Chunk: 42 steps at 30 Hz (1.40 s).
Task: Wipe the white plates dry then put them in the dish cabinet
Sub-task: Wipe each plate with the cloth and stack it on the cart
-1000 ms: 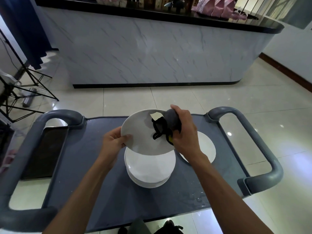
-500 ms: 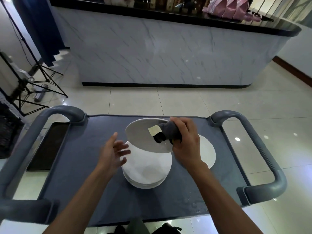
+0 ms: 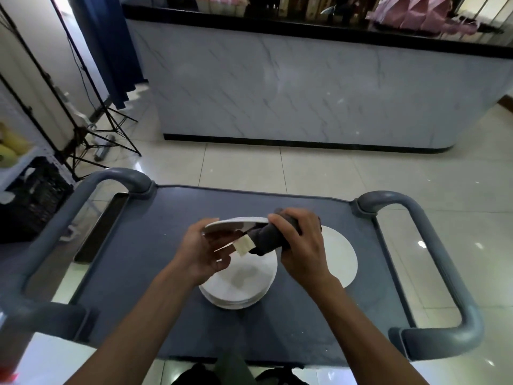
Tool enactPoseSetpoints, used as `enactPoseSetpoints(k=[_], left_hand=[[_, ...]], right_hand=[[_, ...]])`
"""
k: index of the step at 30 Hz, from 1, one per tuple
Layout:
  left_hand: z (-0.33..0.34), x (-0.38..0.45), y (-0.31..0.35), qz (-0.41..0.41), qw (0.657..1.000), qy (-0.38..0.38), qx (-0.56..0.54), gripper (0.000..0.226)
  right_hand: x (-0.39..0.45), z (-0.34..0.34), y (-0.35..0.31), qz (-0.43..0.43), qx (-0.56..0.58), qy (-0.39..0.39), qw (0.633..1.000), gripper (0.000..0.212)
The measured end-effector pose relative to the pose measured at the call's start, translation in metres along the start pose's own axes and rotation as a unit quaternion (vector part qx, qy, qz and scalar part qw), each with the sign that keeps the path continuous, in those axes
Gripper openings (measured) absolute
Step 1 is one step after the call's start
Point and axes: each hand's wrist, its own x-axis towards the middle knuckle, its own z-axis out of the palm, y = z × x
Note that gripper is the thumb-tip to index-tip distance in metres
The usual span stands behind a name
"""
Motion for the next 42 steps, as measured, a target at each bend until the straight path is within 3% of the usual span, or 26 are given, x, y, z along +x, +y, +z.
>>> enactPoseSetpoints(k=[3,7,11,17,23,31,36,42], left_hand=[[0.008,-0.002,-0.007,0.019,0.998,0.003,-0.061,0.023],[0.019,-0.006,-0.013,0.034,0.993,-0.013,-0.111,0.032],[0.027,-0.008,-0.017,0.049,0.991,-0.007,-0.126,0.036],[0.039,-0.003,-0.03,0.088,0.99,0.002,-0.112,0.038],[0.049,0.002,-0.047,0.163,0.98,-0.017,-0.111,0.035],[0.06,-0.001,-0.069,0.214,0.976,0.007,-0.047,0.027],[0.069,-0.005,-0.075,0.234,0.972,0.014,-0.03,0.035],[0.073,-0.002,-0.074,0.254,0.967,0.019,-0.029,0.038]], right_hand=[[-0.008,-0.006,0.008,-0.009,0.009,-0.019,1.0,0.069],[-0.021,-0.013,0.019,-0.011,0.031,-0.044,0.998,0.049],[-0.036,-0.02,0.036,-0.011,0.04,-0.082,0.996,0.066],[-0.054,-0.033,0.054,0.008,0.066,-0.117,0.991,0.058],[-0.059,-0.047,0.054,0.154,0.168,-0.12,0.966,0.071],[-0.052,-0.041,0.045,0.365,0.209,-0.097,0.902,0.057],[-0.046,-0.033,0.045,0.357,0.161,-0.115,0.913,0.048],[-0.059,-0.035,0.045,0.32,0.184,-0.17,0.914,0.055]])
